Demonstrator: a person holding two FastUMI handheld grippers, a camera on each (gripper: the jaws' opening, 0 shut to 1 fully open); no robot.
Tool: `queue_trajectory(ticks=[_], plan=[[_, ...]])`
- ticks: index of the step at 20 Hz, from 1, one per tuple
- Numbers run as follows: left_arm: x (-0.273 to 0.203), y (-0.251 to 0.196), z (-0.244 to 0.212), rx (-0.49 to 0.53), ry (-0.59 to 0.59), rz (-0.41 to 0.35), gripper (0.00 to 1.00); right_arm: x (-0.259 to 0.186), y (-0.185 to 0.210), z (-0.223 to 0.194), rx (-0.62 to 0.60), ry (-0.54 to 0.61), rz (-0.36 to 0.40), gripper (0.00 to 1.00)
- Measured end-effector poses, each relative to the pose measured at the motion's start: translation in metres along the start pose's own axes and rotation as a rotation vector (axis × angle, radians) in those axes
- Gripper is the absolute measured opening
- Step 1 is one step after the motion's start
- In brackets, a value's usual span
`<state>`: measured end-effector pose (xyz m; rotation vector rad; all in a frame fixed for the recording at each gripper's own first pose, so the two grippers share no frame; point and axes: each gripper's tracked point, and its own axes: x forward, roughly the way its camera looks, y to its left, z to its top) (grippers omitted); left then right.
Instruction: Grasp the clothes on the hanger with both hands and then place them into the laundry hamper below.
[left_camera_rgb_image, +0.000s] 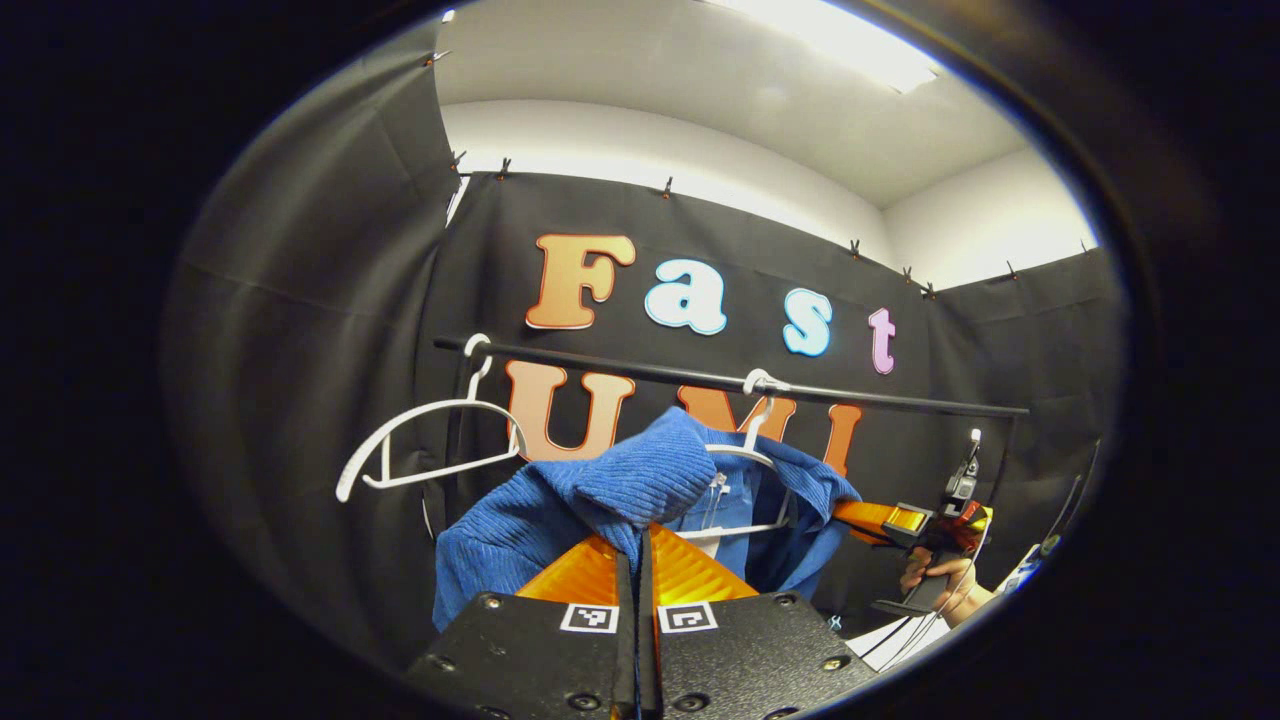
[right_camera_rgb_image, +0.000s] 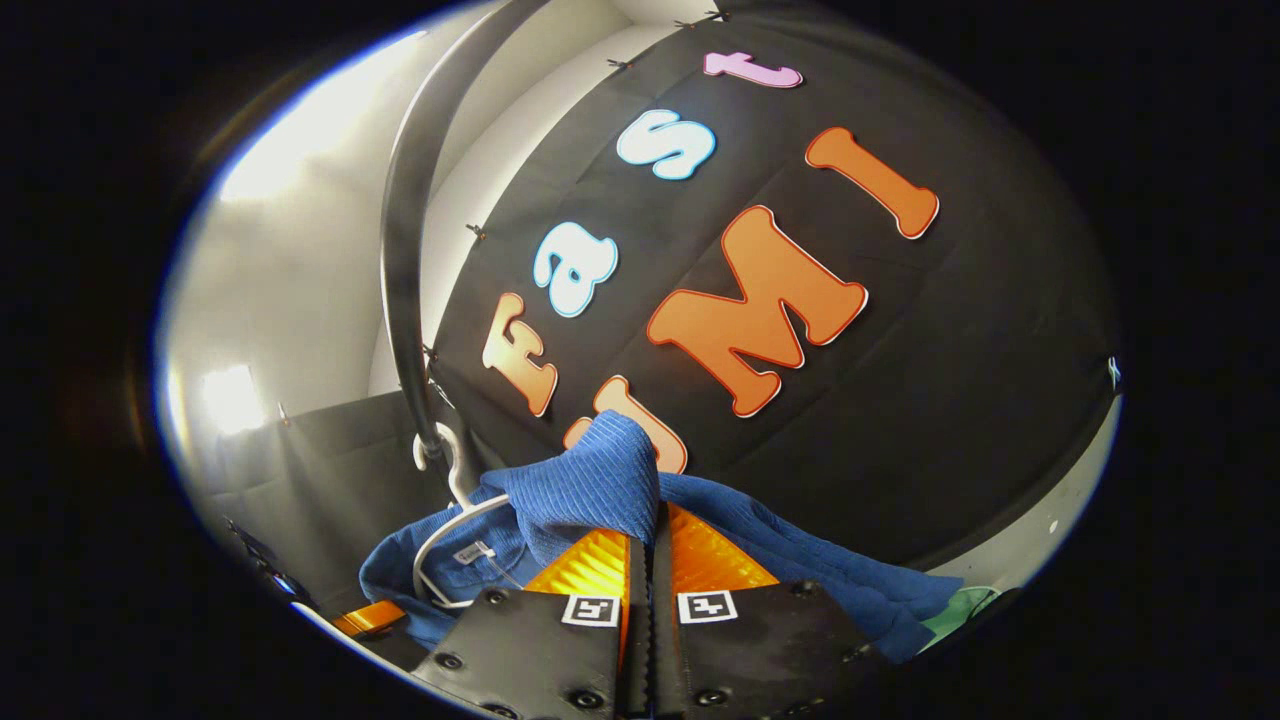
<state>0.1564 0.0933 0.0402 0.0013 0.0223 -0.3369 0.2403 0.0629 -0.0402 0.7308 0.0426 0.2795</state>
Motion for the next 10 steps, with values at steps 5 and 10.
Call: queue_trajectory(ticks=[5,10], plan=[[0.0,0.015,0.016,-0.035,-0.011,-0.016,0.01,0.005,0.001,0.025,0.057,-0.035,0.035,0.08],[0.0,0.027,0.022,-0.045,0.009,-0.071,0.01,0.01,0.002,0.038,0.075,-0.041,0.043,0.08]])
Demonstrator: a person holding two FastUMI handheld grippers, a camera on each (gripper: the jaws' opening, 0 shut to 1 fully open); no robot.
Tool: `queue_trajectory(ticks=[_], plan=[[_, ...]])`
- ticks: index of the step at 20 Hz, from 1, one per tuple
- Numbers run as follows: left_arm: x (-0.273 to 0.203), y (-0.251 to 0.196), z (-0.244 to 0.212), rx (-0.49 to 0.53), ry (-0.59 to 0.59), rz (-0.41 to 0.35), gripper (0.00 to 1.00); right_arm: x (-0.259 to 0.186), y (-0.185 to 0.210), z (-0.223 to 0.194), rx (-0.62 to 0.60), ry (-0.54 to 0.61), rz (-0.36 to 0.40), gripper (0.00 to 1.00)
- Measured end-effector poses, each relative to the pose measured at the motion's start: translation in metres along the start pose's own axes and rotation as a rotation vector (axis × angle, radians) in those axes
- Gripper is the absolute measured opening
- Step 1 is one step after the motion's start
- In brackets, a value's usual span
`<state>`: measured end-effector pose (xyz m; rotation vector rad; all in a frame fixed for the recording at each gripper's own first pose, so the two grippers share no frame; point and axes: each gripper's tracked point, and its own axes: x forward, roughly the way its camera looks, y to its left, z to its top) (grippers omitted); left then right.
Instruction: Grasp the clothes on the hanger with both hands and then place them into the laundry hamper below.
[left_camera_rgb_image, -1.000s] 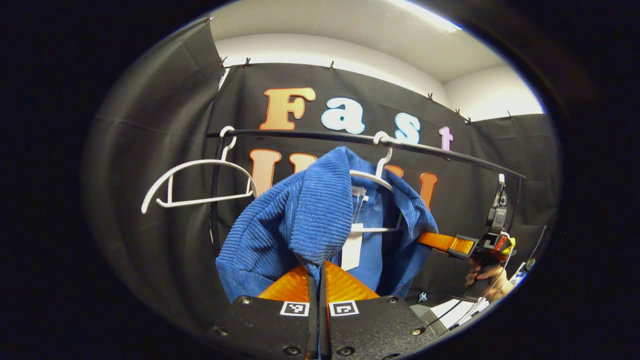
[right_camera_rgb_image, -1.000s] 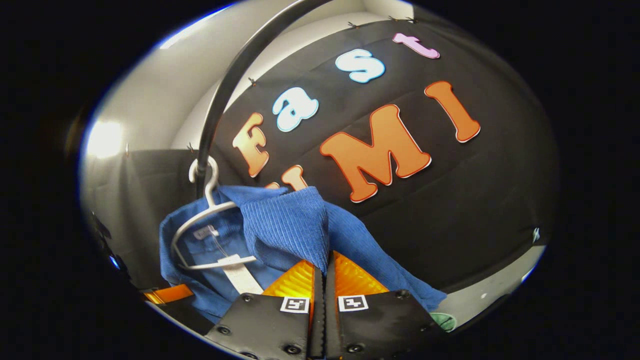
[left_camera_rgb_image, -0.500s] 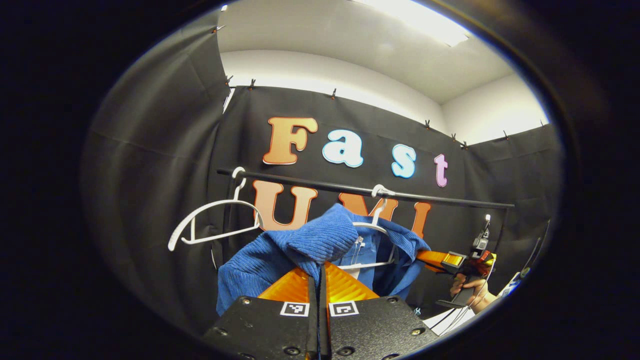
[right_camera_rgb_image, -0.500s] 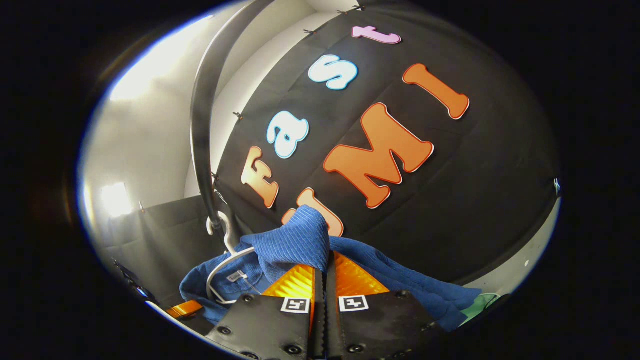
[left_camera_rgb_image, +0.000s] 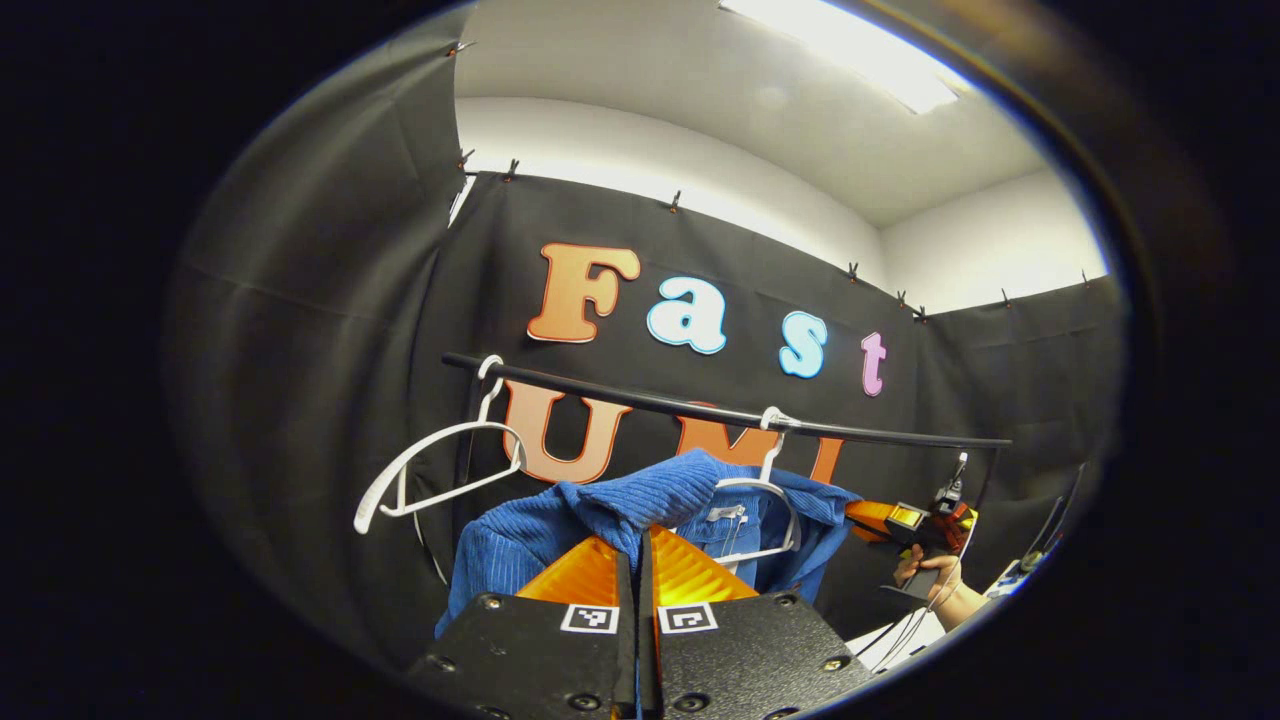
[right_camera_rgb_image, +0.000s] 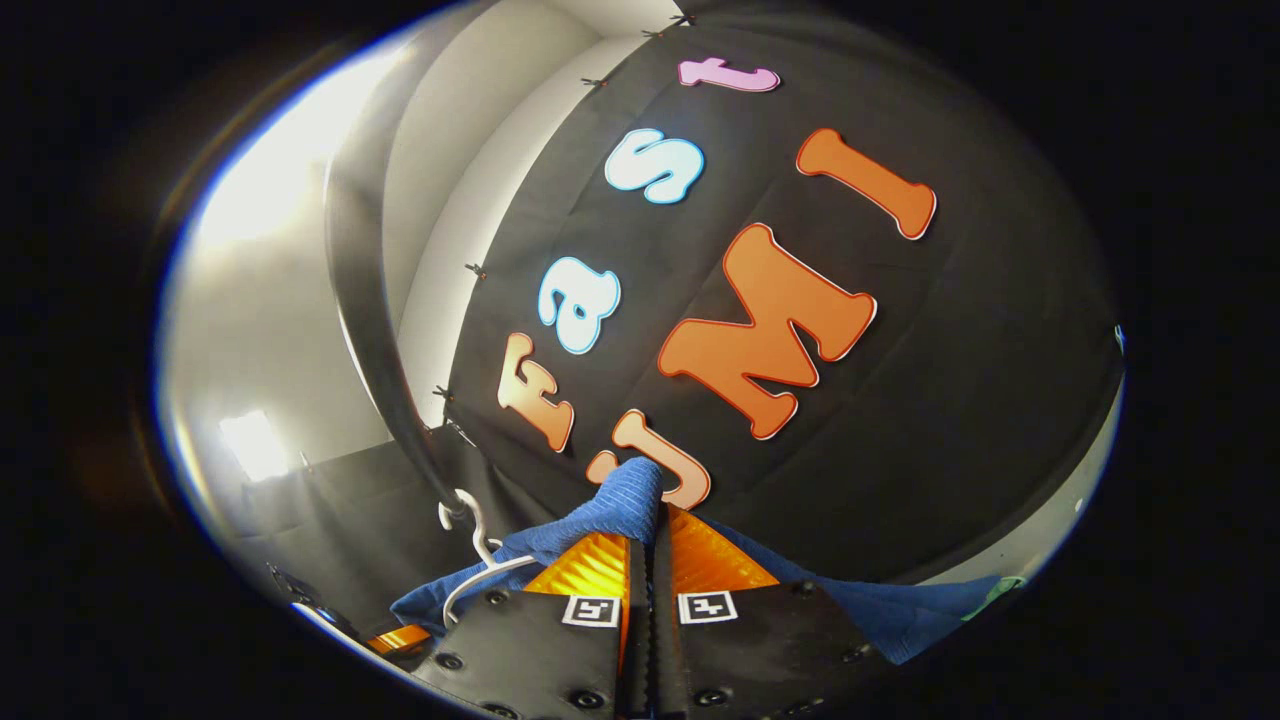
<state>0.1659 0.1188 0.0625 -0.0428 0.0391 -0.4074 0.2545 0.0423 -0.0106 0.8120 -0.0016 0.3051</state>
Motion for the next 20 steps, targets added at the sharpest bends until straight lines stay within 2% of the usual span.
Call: queue_trajectory(ticks=[5,10,13,20], plan=[[0.004,0.015,0.006,-0.06,0.0,-0.051,0.01,0.01,-0.009,0.007,0.072,-0.011,0.007,0.08],[0.014,0.036,0.009,0.009,0.032,-0.113,0.01,0.024,-0.017,0.012,0.082,-0.007,0.007,0.08],[0.023,0.051,0.01,-0.004,0.065,-0.133,0.01,0.033,-0.02,0.015,0.075,-0.001,0.009,0.08],[0.051,0.08,-0.008,0.014,0.118,-0.083,0.02,0.057,-0.046,0.013,0.081,0.018,-0.03,0.07]])
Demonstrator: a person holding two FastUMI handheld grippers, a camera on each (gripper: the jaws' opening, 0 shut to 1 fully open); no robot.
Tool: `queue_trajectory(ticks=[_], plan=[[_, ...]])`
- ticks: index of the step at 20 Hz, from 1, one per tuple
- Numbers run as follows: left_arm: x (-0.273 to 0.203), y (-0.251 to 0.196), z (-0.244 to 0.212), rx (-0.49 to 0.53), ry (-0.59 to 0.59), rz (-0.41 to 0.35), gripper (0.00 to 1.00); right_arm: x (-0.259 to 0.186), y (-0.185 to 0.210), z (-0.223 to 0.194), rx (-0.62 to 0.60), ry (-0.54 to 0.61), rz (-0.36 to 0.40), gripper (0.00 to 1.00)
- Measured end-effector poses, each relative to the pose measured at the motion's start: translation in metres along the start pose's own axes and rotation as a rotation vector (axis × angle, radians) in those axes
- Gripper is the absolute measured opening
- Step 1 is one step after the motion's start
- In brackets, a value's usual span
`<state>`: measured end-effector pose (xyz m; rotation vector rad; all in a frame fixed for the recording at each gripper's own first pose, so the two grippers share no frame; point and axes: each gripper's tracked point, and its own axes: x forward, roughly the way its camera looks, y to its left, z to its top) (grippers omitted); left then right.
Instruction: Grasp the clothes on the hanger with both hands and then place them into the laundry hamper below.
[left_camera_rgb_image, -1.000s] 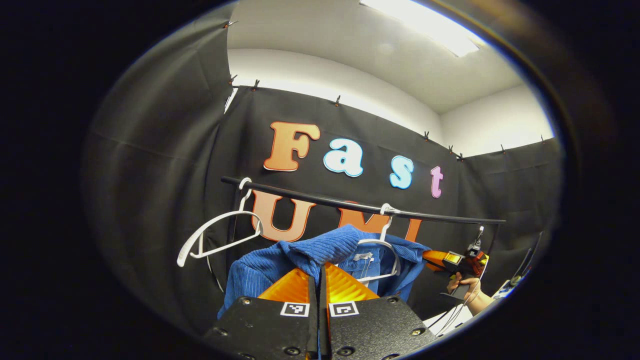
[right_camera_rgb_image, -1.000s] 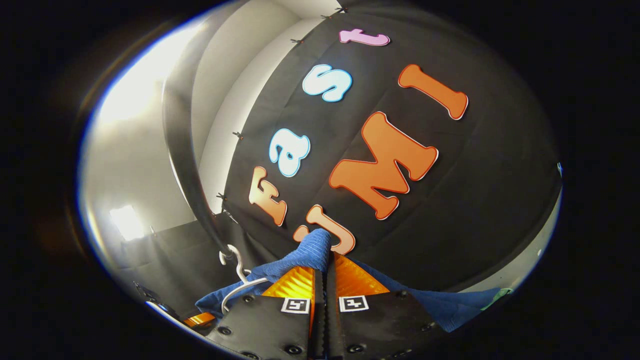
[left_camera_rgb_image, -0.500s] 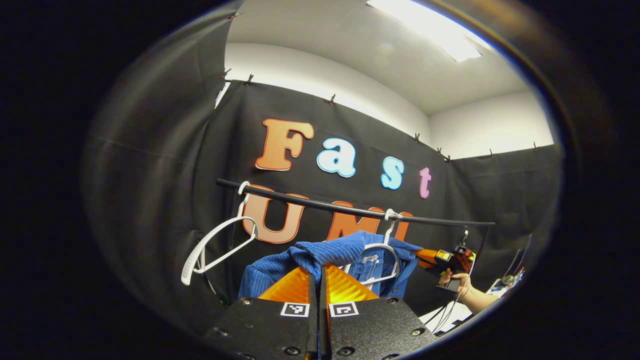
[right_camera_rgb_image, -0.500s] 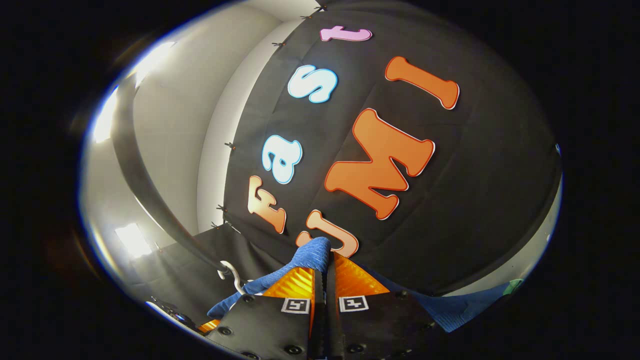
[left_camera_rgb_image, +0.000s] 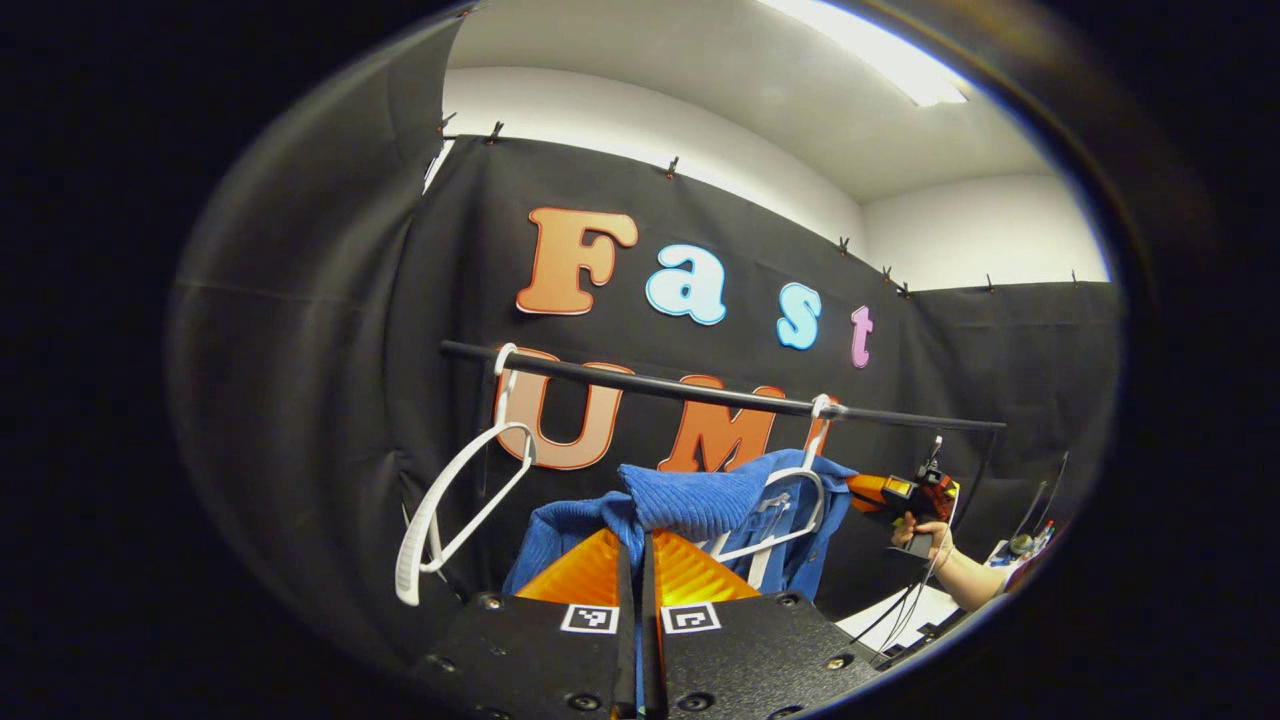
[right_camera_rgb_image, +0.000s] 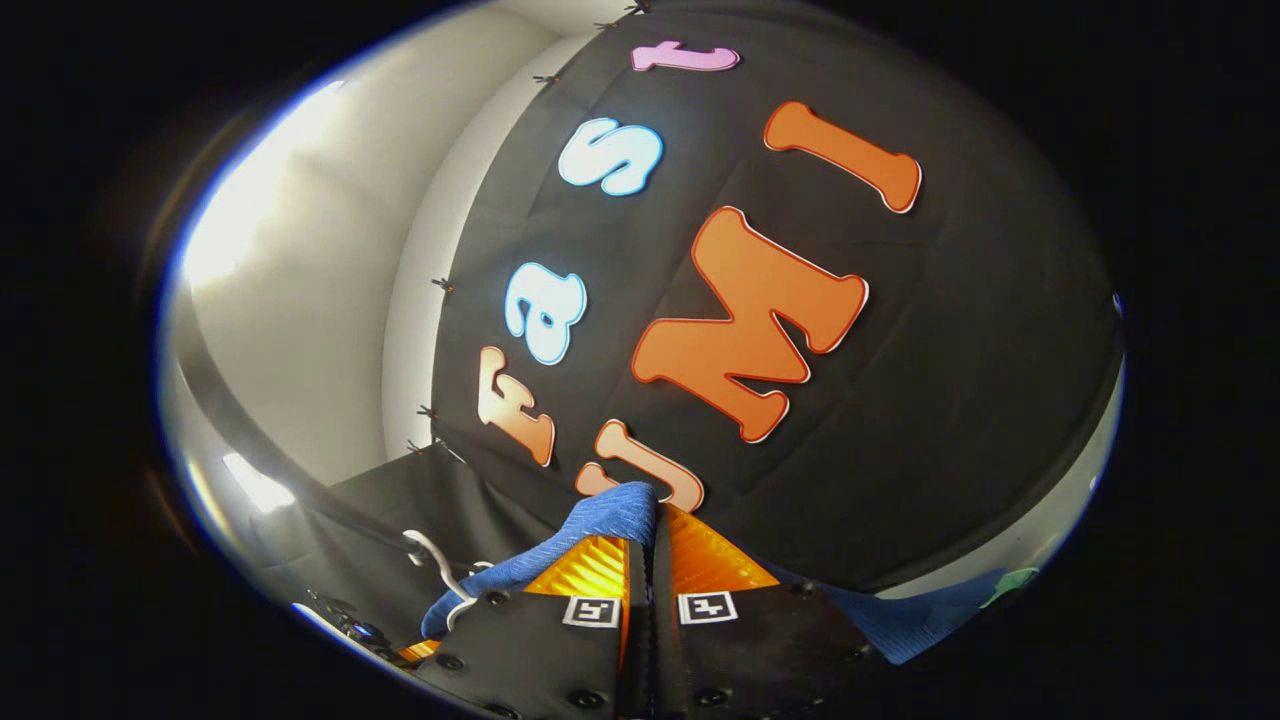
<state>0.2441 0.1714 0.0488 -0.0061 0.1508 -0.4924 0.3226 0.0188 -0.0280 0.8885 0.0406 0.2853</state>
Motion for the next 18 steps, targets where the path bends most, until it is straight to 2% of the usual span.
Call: queue_trajectory(ticks=[7,12,14,18], plan=[[0.024,0.023,-0.035,-0.053,0.063,0.047,0.02,0.02,-0.03,-0.013,0.007,0.044,-0.063,0.08],[0.026,0.043,-0.073,-0.058,0.127,0.112,0.02,0.028,-0.048,-0.021,-0.038,0.06,-0.122,0.08],[0.023,0.037,-0.085,-0.064,0.13,0.106,0.02,0.025,-0.053,-0.02,-0.053,0.054,-0.137,0.08],[0.019,0.02,-0.111,-0.053,0.15,0.085,0.02,0.006,-0.085,-0.024,-0.089,0.075,-0.227,0.08]])
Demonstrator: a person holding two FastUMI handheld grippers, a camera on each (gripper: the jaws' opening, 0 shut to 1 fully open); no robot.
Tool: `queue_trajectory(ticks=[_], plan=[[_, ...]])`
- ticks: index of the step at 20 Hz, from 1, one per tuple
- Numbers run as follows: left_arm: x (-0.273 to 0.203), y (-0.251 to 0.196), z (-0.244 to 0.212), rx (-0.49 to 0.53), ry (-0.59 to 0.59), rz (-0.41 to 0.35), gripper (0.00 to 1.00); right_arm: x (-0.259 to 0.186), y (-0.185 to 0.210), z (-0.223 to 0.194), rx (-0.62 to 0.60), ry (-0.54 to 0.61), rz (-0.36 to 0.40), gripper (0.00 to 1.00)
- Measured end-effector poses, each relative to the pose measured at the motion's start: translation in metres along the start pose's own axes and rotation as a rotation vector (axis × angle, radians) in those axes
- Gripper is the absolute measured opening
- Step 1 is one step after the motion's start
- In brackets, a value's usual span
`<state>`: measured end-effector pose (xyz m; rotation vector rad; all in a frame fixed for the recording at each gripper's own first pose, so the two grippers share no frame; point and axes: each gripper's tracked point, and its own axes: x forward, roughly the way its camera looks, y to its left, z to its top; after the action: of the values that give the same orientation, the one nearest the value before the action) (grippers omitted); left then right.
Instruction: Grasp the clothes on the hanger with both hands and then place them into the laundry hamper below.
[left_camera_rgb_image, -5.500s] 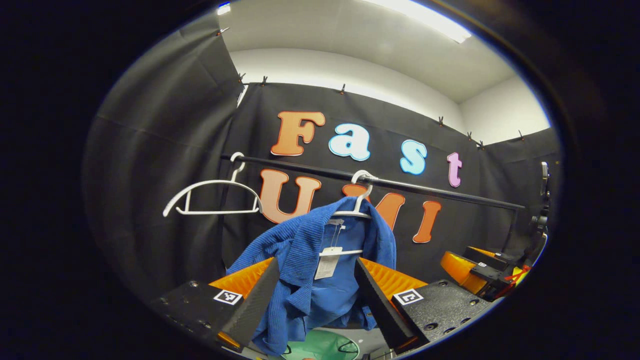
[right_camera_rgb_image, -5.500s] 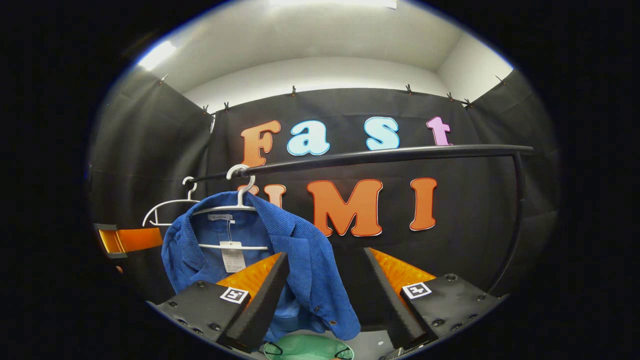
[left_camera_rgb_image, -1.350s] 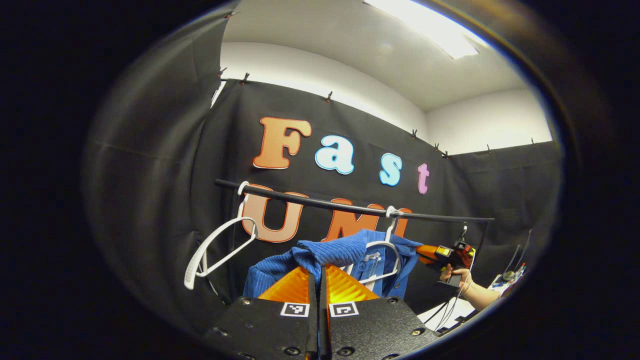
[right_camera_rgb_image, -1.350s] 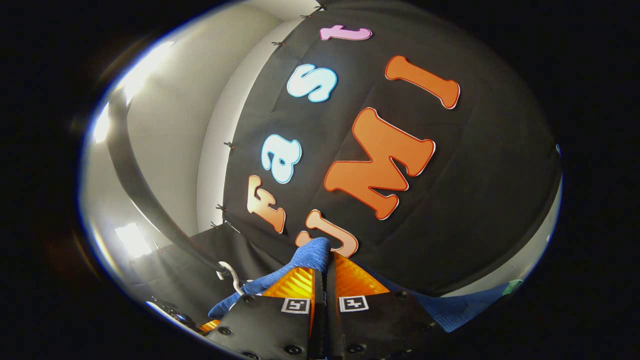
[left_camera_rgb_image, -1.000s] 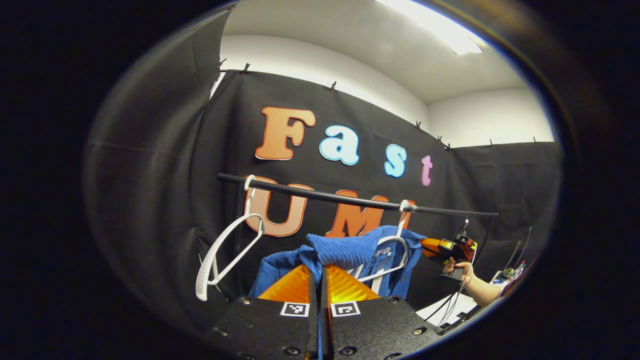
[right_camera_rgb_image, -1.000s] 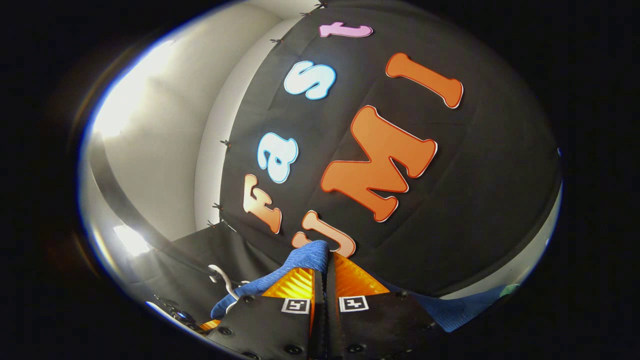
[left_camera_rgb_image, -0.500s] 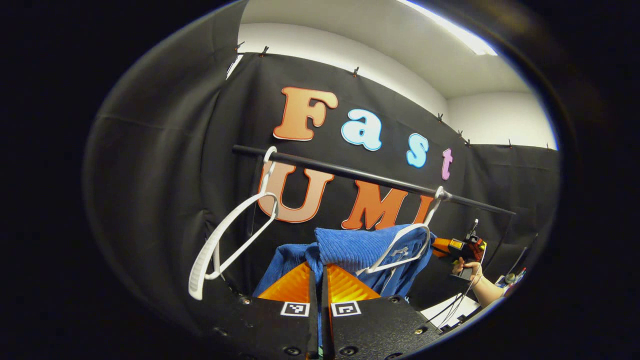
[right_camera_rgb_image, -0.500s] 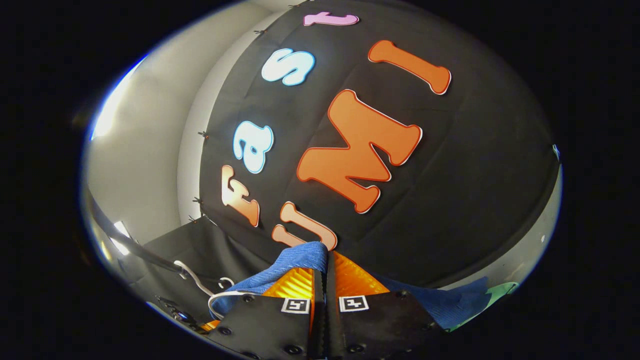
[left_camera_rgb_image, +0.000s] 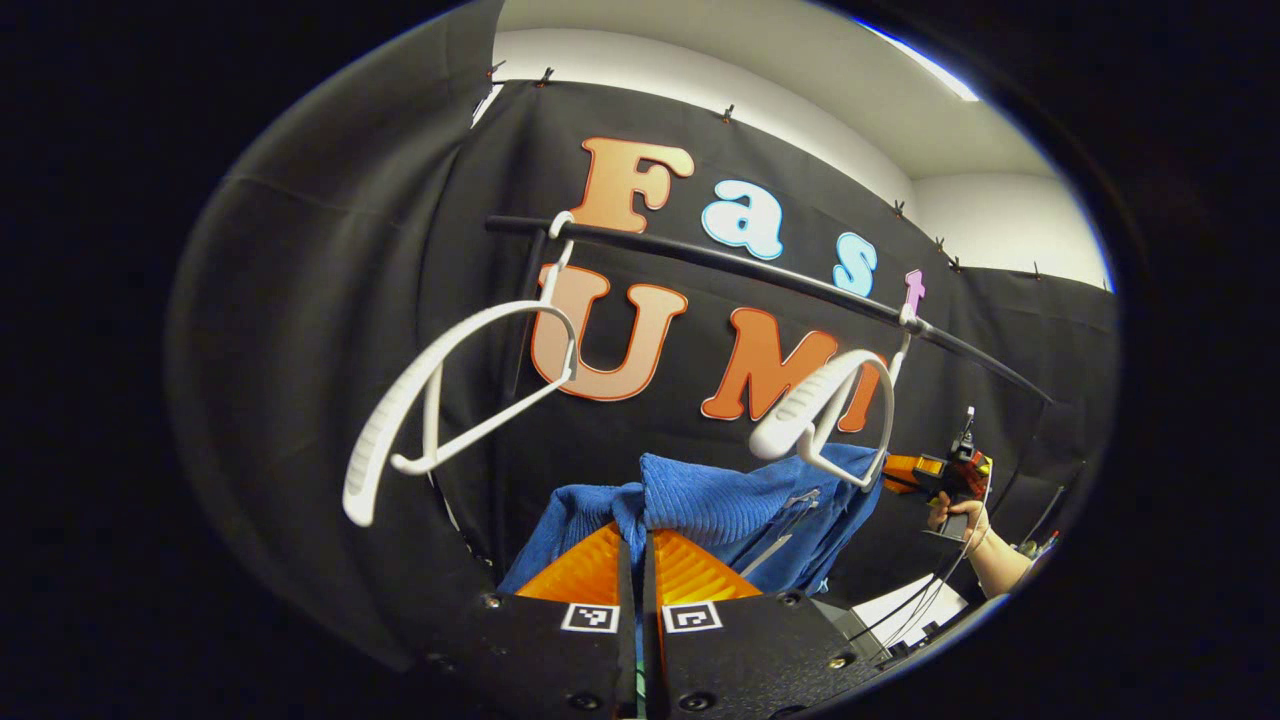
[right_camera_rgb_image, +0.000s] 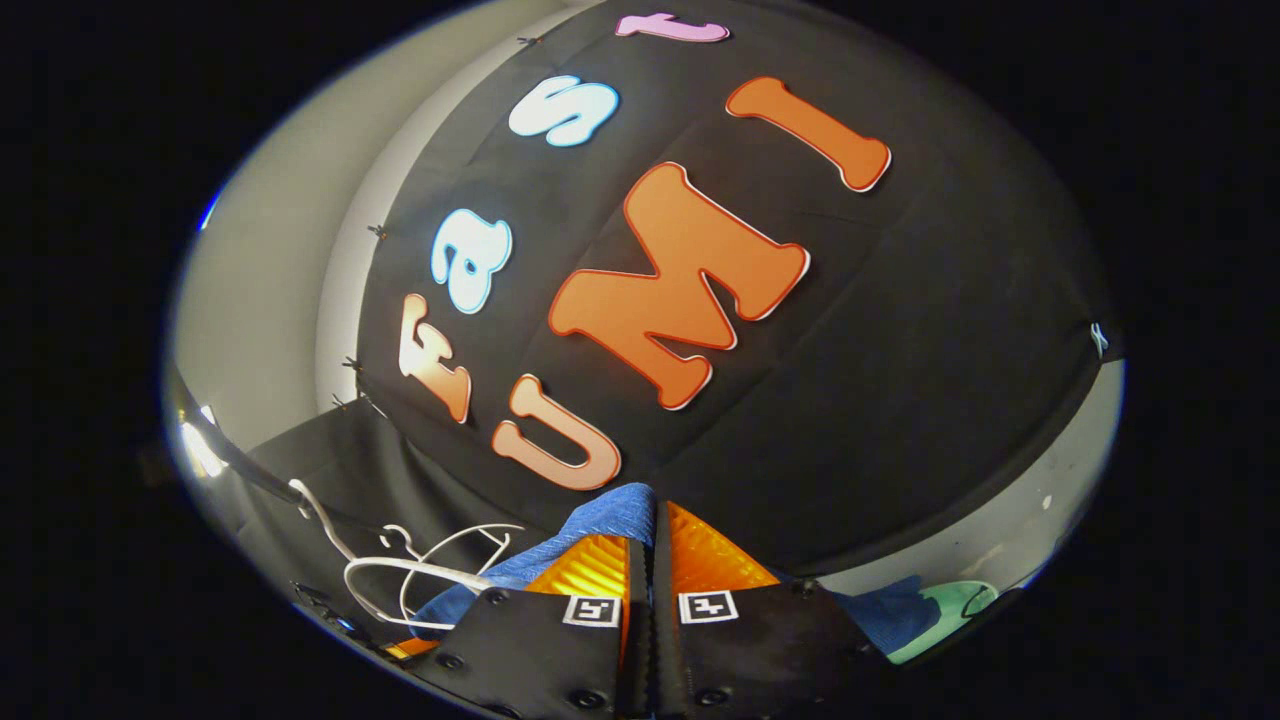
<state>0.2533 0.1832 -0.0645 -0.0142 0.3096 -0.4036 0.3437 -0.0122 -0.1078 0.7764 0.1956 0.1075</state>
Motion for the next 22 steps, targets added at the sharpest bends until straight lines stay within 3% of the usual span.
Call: queue_trajectory(ticks=[5,12,22], plan=[[0.005,-0.024,-0.037,0.053,0.026,0.006,0.02,-0.028,-0.043,-0.024,-0.074,0.027,-0.126,0.08],[0.016,-0.077,-0.094,0.067,0.09,-0.082,0.02,-0.086,-0.063,-0.057,-0.161,0.04,-0.215,0.08],[0.078,-0.16,-0.172,0.084,0.217,-0.19,0.02,-0.14,-0.09,-0.094,-0.291,0.052,-0.365,0.08]])
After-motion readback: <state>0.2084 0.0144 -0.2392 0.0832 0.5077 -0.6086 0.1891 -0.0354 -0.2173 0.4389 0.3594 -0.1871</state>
